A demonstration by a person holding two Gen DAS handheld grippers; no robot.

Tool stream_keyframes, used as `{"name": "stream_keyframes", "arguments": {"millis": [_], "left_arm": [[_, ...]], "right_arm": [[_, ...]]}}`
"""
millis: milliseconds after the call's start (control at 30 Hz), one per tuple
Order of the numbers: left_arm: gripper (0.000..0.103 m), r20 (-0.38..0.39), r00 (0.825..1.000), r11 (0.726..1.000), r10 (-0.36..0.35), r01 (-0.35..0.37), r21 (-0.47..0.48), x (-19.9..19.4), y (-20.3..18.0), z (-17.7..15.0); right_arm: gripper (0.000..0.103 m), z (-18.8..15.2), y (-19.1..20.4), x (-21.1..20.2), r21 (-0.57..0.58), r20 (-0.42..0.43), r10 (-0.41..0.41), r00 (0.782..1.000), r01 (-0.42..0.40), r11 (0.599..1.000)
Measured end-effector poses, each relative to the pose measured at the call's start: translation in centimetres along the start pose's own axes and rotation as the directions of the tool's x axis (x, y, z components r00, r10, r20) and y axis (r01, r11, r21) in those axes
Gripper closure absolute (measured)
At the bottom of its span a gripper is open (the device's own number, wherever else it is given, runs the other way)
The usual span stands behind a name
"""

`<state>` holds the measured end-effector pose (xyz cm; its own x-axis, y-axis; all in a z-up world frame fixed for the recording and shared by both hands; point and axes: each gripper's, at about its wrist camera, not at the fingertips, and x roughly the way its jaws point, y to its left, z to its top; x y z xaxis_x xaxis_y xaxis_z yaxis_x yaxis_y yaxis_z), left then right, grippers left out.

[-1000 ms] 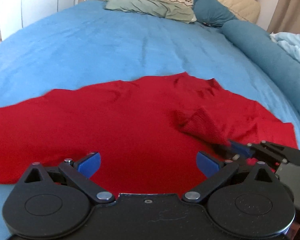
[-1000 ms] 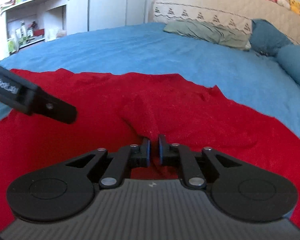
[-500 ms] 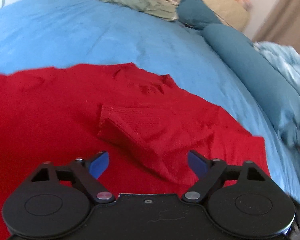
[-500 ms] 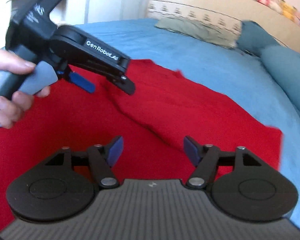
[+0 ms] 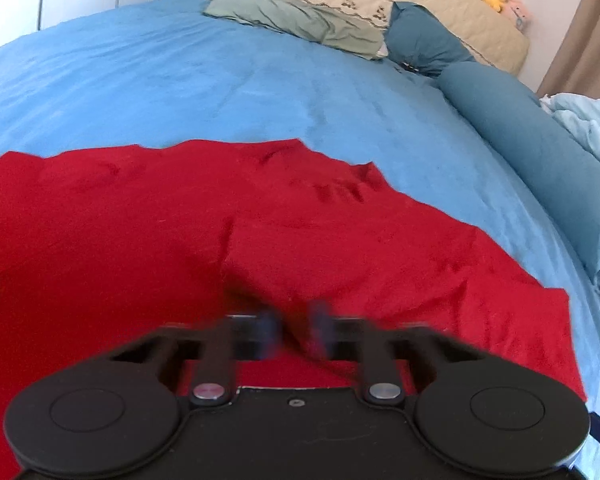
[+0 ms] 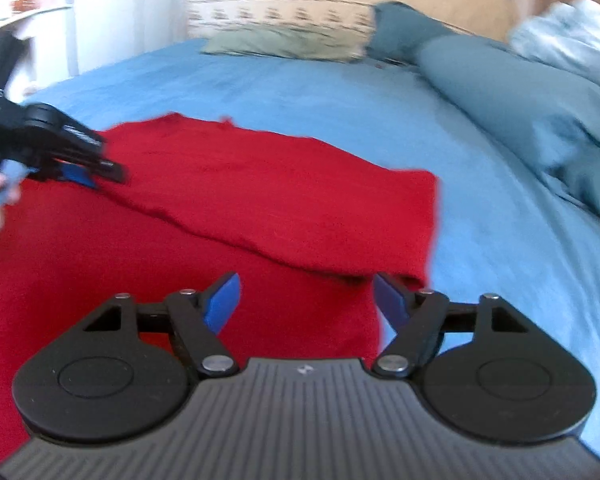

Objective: Fold small clothes

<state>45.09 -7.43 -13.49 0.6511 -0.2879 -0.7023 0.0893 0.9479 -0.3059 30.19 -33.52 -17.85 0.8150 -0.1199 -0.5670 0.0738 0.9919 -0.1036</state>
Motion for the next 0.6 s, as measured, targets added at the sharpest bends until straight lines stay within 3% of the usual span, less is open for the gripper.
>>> {"name": "stream_keyframes", "arguments": {"millis": [167,333,400,600], "left_arm": [[0.099,0.153,0.988,0.999,-0.015,0.01,0.038,-3.3,-0.7,2.6],[0.099,0.338,0.938,0.994,0.073,-0.096,0.05,-8.5,2.9,5.5],[0.099,0.348,0.931,0.991,0.107,-0.128,0.038,-9.1,5.4,5.6],[0.099,0.241,0.96,0.99,0.14,-0.135,-0.038,-7.2,11.8,2.6]], "right_arm": [[0.002,0.1,-1.1,2.0,0.1,-0.054,-0.069,0.996,0.074,0.992],[0.002,1.9,-0.3,4.9,0.12,-0.06,-0.092,0.994,0.099,0.988],[0.002,2.6,0.3,5.9,0.102,-0.06,-0.119,0.991,0.125,0.987],[0.003,2.9,0.1,7.2,0.047,-0.086,-0.232,0.969,0.237,0.97]]}}
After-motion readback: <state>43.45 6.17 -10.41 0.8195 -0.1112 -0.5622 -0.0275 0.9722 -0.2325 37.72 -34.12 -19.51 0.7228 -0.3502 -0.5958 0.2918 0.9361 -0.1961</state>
